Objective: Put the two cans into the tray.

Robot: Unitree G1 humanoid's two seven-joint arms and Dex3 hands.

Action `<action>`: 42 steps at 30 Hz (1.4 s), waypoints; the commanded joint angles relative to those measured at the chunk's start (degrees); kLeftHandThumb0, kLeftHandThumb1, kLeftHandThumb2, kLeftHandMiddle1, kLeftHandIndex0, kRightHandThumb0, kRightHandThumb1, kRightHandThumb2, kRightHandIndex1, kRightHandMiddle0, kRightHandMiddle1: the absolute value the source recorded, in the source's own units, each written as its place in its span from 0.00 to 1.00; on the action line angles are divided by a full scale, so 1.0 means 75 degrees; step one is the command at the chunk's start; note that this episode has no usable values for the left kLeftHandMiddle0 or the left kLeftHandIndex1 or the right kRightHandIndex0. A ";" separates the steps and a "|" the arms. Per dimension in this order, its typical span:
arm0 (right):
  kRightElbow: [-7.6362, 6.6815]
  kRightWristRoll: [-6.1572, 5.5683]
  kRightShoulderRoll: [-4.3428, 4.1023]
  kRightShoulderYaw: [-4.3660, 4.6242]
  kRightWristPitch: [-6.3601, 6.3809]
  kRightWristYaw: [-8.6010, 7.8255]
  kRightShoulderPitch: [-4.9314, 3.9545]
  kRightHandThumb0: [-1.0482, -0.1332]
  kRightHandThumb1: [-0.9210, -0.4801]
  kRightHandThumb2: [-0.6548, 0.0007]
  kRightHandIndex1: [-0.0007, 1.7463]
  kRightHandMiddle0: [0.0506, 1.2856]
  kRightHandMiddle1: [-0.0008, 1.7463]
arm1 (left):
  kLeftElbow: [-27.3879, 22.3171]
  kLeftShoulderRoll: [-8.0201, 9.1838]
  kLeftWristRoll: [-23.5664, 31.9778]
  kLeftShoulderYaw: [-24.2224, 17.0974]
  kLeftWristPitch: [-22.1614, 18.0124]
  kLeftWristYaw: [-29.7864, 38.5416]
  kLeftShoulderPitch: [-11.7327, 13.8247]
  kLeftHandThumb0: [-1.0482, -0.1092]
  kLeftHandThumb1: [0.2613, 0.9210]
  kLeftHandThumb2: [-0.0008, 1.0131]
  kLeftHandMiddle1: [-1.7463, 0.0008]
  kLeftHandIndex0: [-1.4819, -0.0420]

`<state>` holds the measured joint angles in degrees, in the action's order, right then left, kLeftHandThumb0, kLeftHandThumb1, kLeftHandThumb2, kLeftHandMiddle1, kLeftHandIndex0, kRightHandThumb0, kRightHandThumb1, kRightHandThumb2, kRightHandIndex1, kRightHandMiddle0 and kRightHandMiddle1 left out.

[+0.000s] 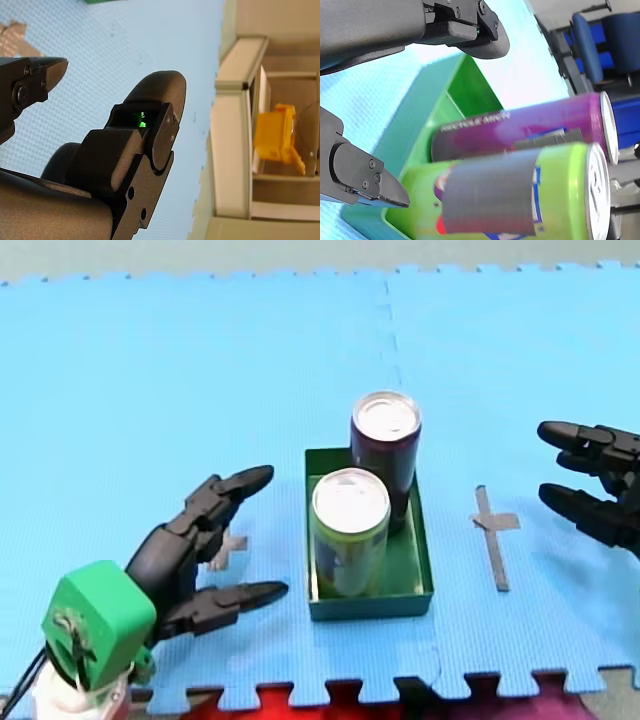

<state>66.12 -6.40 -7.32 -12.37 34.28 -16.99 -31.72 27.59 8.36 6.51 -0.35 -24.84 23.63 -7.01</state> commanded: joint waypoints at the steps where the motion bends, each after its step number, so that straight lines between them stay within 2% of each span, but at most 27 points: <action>1: -0.0014 0.0013 -0.0061 0.0010 0.0005 0.0043 -0.0020 0.50 0.18 1.00 0.78 0.85 0.00 | 0.0205 0.0196 0.0136 -0.0097 -0.0210 0.0274 -0.0045 0.00 0.86 0.02 0.97 0.94; 4: -0.0004 0.0037 -0.0061 0.0026 -0.0009 0.0085 -0.0035 0.50 0.18 1.00 0.78 0.85 0.00 | 0.0530 0.0439 0.0206 -0.0224 -0.0612 0.0610 -0.0099 0.00 0.89 0.02 0.97 0.93; 5: -0.0002 0.0042 -0.0060 0.0031 -0.0014 0.0097 -0.0041 0.50 0.18 1.00 0.78 0.85 0.00 | 0.0612 0.0508 0.0174 -0.0260 -0.0758 0.0630 -0.0105 0.00 0.96 0.07 0.98 0.93; 6: 0.0001 0.0047 -0.0057 0.0038 -0.0021 0.0107 -0.0048 0.50 0.18 1.00 0.78 0.85 0.00 | 0.0674 0.0570 0.0143 -0.0299 -0.0878 0.0626 -0.0107 0.00 0.98 0.10 0.98 0.93; 9: 0.0029 0.0052 -0.0046 0.0049 -0.0038 0.0122 -0.0076 0.50 0.18 1.00 0.78 0.85 0.00 | 0.0865 0.0621 0.0302 -0.0427 -0.0993 0.0728 -0.0156 0.00 1.00 0.15 0.98 0.92; 10: 0.0043 0.0050 -0.0040 0.0050 -0.0036 0.0117 -0.0082 0.50 0.18 1.00 0.78 0.85 0.00 | 0.1013 0.0518 0.0512 -0.0550 -0.0974 0.0757 -0.0230 0.00 1.00 0.16 0.98 0.86; 11: 0.0053 0.0047 -0.0034 0.0051 -0.0032 0.0110 -0.0085 0.51 0.18 1.00 0.78 0.85 0.00 | 0.1148 0.0418 0.0690 -0.0663 -0.0964 0.0765 -0.0299 0.00 1.00 0.13 0.98 0.71; 13: 0.0066 0.0019 -0.0015 0.0045 -0.0005 0.0051 -0.0079 0.51 0.18 1.00 0.78 0.85 0.00 | 0.1433 0.0165 0.0813 -0.0895 -0.1174 0.0411 -0.0443 0.00 1.00 0.10 0.98 0.61; 14: 0.0067 -0.0001 -0.0006 0.0039 0.0011 0.0005 -0.0074 0.51 0.18 1.00 0.78 0.85 0.00 | 0.1545 0.0063 0.0740 -0.0970 -0.1356 0.0146 -0.0491 0.10 0.93 0.05 0.97 0.48; 16: 0.0040 -0.0036 0.0023 0.0036 0.0068 -0.0095 -0.0043 0.51 0.19 1.00 0.78 0.85 0.00 | 0.1708 -0.0159 0.0543 -0.1095 -0.1717 -0.0470 -0.0534 0.25 0.95 0.03 0.96 0.39; 17: 0.0024 -0.0043 0.0036 0.0037 0.0097 -0.0122 -0.0028 0.52 0.19 1.00 0.78 0.85 0.00 | 0.1758 -0.0233 0.0447 -0.1127 -0.1848 -0.0718 -0.0539 0.35 0.98 0.06 0.94 0.34; 19: -0.0048 -0.0028 0.0089 0.0060 0.0213 -0.0125 0.0039 0.52 0.19 1.00 0.78 0.85 0.00 | 0.1894 -0.0362 0.0129 -0.1172 -0.2158 -0.1342 -0.0557 0.43 0.99 0.15 0.91 0.30; 20: -0.0115 0.0003 0.0134 0.0089 0.0325 -0.0092 0.0104 0.52 0.19 1.00 0.78 0.85 0.00 | 0.1970 -0.0433 -0.0045 -0.1172 -0.2283 -0.1651 -0.0579 0.46 1.00 0.23 0.88 0.28; 21: -0.0186 0.0034 0.0178 0.0119 0.0440 -0.0060 0.0173 0.52 0.19 1.00 0.78 0.85 0.00 | 0.2028 -0.0492 -0.0164 -0.1163 -0.2374 -0.1869 -0.0597 0.46 1.00 0.30 0.77 0.25; 24: -0.0404 0.0131 0.0297 0.0216 0.0836 0.0039 0.0386 0.53 0.19 1.00 0.78 0.85 0.00 | 0.2158 -0.0634 -0.0208 -0.1161 -0.2525 -0.2131 -0.0655 0.48 1.00 0.33 0.61 0.23; 29: -0.0576 0.0298 0.0433 0.0353 0.1382 0.0316 0.0615 0.55 0.17 1.00 0.78 0.85 0.00 | 0.2299 -0.0684 -0.0158 -0.1199 -0.2642 -0.2287 -0.0683 0.48 1.00 0.33 0.56 0.23; 34: -0.0665 0.0445 0.0446 0.0469 0.1554 0.0563 0.0743 0.56 0.16 0.99 0.79 0.85 0.00 | 0.2402 -0.0684 -0.0190 -0.1192 -0.2766 -0.2340 -0.0662 0.49 1.00 0.32 0.52 0.23; 42: -0.0771 0.0503 0.0520 0.0590 0.1667 0.0728 0.0959 0.57 0.16 1.00 0.80 0.85 0.00 | 0.2453 -0.0680 -0.0124 -0.1196 -0.2887 -0.2250 -0.0614 0.50 1.00 0.32 0.49 0.24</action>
<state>60.61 -2.66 -3.43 -8.04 46.30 -11.82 -24.91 45.98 3.08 5.41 -9.20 -46.03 6.66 -11.80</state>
